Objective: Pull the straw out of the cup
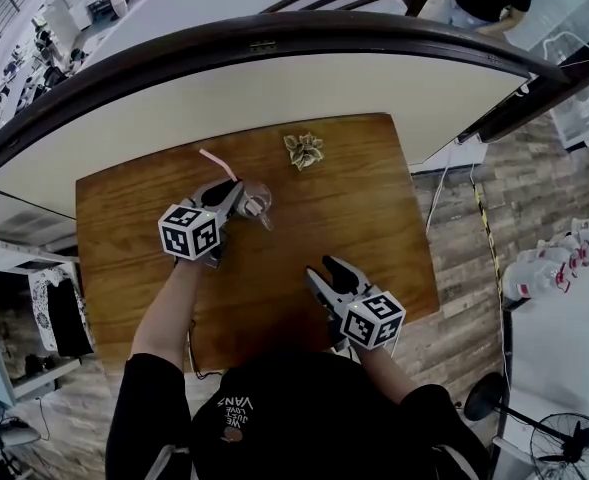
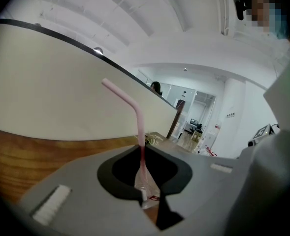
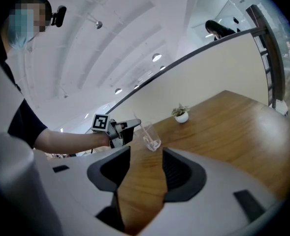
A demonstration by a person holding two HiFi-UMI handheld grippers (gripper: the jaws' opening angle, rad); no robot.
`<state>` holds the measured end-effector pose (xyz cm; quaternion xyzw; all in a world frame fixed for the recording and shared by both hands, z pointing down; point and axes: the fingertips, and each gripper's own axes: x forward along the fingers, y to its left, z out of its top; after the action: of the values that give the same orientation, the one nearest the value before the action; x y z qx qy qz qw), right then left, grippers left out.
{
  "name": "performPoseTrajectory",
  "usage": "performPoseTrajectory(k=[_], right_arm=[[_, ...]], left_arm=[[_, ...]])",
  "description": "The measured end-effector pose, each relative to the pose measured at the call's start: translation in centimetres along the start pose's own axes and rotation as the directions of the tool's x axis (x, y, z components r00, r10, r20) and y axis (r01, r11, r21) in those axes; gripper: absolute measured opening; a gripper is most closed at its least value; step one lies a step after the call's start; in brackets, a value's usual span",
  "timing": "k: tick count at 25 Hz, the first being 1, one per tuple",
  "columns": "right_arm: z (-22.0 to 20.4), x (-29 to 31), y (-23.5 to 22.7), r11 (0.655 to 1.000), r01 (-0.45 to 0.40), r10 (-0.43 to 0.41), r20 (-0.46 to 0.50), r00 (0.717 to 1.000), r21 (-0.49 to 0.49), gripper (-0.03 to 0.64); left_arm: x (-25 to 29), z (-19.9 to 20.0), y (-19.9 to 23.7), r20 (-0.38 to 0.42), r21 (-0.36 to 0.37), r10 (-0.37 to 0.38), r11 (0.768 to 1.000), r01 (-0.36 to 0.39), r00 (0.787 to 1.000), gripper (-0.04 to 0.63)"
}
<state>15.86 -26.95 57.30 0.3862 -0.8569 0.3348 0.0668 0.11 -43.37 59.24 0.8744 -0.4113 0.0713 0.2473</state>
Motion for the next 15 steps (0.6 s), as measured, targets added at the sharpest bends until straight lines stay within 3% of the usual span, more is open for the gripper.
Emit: performPoseTrajectory(k=[15], right_arm=[[-0.2,-1.9,1.5,0.998,0.059,-0.06,0.069,0.996,0.027,0.173]], left_arm=[[-2.4,3.6,-0.8,0.122,0.018,0.0,1.0,-0.002,0.993,0.035]])
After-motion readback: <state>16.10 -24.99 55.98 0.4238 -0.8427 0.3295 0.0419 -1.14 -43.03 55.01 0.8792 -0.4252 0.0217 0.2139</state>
